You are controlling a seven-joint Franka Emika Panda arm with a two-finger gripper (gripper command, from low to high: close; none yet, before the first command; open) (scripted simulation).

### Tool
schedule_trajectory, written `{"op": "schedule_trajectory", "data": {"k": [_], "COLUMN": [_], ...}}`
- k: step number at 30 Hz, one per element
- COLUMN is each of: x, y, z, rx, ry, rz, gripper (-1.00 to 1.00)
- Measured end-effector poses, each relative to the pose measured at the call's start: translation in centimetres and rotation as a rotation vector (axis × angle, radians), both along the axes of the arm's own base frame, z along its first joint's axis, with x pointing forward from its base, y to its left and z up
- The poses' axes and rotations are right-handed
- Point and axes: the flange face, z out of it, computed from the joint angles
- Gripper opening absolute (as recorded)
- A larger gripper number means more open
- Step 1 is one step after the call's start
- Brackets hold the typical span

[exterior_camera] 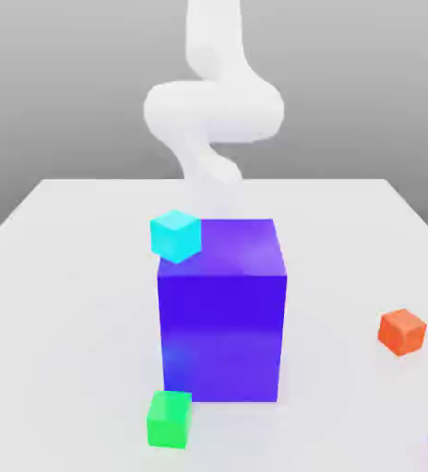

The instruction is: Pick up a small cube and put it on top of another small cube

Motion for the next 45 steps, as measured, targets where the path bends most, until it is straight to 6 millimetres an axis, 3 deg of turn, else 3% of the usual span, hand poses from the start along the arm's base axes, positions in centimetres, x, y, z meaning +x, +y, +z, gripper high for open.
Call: {"op": "schedule_trajectory", "data": {"k": [4,9,17,25,33,37,38,45], "x": [4.8,9.4,13.5,13.4,9.6,9.0,9.0,9.0], "y": [3.3,7.4,14.4,21.1,28.0,28.9,28.9,29.0], "z": [-5.0,-12.1,-24.6,-37.1,-48.0,-54.0,-55.1,-55.0], "rx": [-0.029,-0.057,-0.074,-0.047,0.03,0.044,0.044,0.046], "ry": [0.101,0.214,0.382,0.545,0.712,0.734,0.734,0.734], "rz": [-0.029,-0.05,-0.052,-0.042,-0.026,-0.026,-0.026,-0.025], "gripper": [0.0,0.0,0.0,0.0,0.0,0.0,-1.0,-1.0]}}
